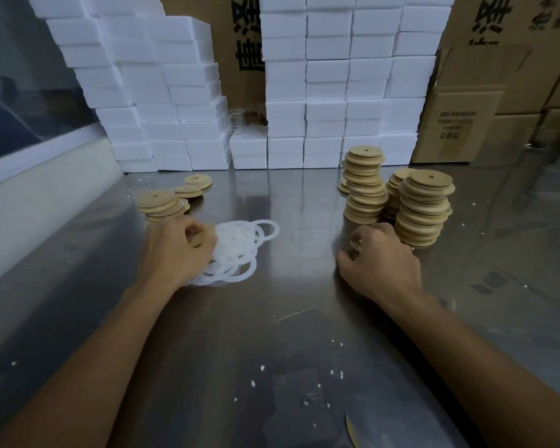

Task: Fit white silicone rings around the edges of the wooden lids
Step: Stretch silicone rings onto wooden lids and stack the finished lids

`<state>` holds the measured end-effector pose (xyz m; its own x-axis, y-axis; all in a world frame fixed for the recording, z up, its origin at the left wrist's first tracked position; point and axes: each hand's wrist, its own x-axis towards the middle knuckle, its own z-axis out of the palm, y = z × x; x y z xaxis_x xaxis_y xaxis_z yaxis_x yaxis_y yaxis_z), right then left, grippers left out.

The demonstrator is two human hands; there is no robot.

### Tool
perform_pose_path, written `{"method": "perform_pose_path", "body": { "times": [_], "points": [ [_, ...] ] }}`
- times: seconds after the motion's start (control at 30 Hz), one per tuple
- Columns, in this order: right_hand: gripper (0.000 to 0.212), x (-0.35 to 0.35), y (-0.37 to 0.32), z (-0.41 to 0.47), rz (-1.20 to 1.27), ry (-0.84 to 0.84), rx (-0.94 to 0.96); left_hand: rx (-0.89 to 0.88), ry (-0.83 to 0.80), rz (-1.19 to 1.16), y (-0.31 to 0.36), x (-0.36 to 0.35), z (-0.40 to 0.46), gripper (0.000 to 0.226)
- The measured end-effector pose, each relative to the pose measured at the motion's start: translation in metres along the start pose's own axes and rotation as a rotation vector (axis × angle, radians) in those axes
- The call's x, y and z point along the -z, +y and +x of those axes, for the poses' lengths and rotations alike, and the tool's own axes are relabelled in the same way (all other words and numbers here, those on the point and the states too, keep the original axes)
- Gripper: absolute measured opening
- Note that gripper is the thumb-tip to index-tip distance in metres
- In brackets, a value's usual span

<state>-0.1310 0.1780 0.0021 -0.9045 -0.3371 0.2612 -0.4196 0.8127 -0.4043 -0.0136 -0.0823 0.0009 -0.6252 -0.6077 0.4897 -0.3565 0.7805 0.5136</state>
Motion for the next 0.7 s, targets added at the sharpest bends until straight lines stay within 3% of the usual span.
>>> {"method": "perform_pose_path", "body": {
  "times": [0.3, 0.47, 0.57, 0.7],
  "points": [
    [0.034, 0.002, -0.001, -0.002, 0.040, 0.009, 0.023, 0.218, 0.350, 0.002, -0.009, 0.013, 0.007, 0.018],
    [0.039, 0.001, -0.001, -0.002, 0.010, 0.023, 0.023, 0.428, 0.284, 0.164, -0.025, 0.021, 0.009, 0.012],
    [0.040, 0.001, 0.001, -0.002, -0.007, 0.038, 0.001, 0.319, 0.227, 0.175, -0.023, 0.017, 0.007, 0.011],
    [0.037, 0.001, 0.002, 0.000, -0.032, 0.002, -0.034, 0.016, 0.174, 0.124, -0.008, 0.013, 0.003, 0.013]
  ]
}}
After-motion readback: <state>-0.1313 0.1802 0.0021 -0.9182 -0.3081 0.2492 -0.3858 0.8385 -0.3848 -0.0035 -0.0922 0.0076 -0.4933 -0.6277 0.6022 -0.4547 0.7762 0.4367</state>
